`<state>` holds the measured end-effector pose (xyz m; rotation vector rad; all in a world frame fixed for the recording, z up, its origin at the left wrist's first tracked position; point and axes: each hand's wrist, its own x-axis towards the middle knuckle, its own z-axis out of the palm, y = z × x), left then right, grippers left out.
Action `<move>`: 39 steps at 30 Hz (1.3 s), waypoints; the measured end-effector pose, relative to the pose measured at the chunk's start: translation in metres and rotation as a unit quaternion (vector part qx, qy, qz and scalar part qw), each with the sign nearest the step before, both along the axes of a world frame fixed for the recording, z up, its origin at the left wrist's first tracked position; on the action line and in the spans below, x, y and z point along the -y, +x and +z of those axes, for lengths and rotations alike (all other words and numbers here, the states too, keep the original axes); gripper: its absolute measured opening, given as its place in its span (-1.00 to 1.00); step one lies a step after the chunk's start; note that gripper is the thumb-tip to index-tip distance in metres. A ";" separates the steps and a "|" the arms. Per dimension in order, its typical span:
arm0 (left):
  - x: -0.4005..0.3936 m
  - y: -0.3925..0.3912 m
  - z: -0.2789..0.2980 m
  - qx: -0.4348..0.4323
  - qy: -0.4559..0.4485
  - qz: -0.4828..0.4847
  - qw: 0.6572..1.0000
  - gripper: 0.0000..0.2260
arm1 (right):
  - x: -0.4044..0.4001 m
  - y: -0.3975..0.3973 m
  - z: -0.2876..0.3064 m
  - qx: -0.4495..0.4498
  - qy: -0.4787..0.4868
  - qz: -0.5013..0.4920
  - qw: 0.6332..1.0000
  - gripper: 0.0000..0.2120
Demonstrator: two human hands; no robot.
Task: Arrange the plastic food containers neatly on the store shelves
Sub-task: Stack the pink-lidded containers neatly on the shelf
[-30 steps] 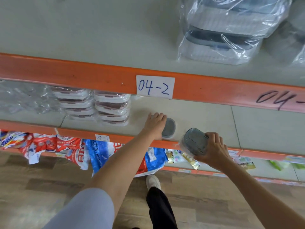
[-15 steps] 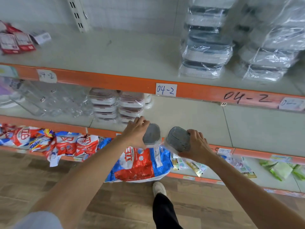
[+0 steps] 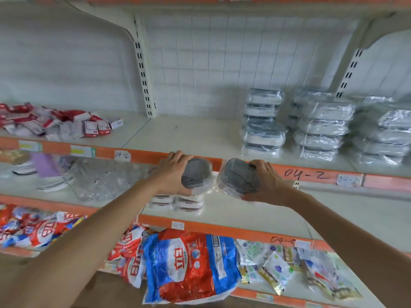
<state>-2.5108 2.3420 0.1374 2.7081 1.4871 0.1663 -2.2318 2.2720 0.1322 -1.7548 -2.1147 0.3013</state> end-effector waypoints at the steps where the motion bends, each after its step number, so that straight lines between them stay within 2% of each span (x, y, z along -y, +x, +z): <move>1: -0.003 0.001 0.008 0.010 0.008 -0.001 1.000 -0.11 | -0.003 0.002 0.009 0.009 0.004 0.000 1.000 -0.11; 6: -0.028 0.011 0.041 0.087 0.038 -0.006 0.995 -0.23 | -0.031 0.022 0.052 0.043 0.023 -0.008 0.999 -0.11; 11: -0.063 0.030 0.069 0.094 0.057 -0.020 0.994 -0.32 | -0.075 0.063 0.097 0.048 0.048 -0.026 0.997 -0.10; 16: -0.092 0.052 0.089 0.131 0.037 -0.003 0.991 -0.31 | -0.131 0.105 0.127 0.091 -0.001 -0.046 0.995 -0.10; 19: -0.106 0.066 0.093 0.162 0.019 0.009 0.987 -0.34 | -0.156 0.117 0.133 0.118 -0.036 -0.019 0.992 -0.12; 23: -0.119 0.093 0.105 0.174 0.018 0.015 0.985 -0.23 | -0.178 0.116 0.118 0.152 -0.088 0.025 0.984 -0.14; 26: -0.123 0.116 0.111 0.205 0.026 0.001 0.978 -0.16 | -0.186 0.117 0.111 0.189 -0.113 0.042 0.975 -0.08; 29: -0.127 0.139 0.115 0.225 0.019 -0.030 0.974 -0.19 | -0.181 0.127 0.122 0.169 -0.108 0.043 0.979 0.04; 31: -0.134 0.157 0.119 0.227 0.025 -0.057 0.972 -0.30 | -0.175 0.137 0.136 0.136 -0.081 0.044 0.986 0.07; 35: -0.149 0.205 0.122 0.214 0.046 -0.114 0.969 -0.40 | -0.160 0.151 0.161 0.090 -0.023 0.029 0.995 0.00; 39: -0.158 0.233 0.117 0.163 0.012 -0.156 0.974 -0.31 | -0.160 0.146 0.164 0.091 -0.035 0.024 0.995 -0.16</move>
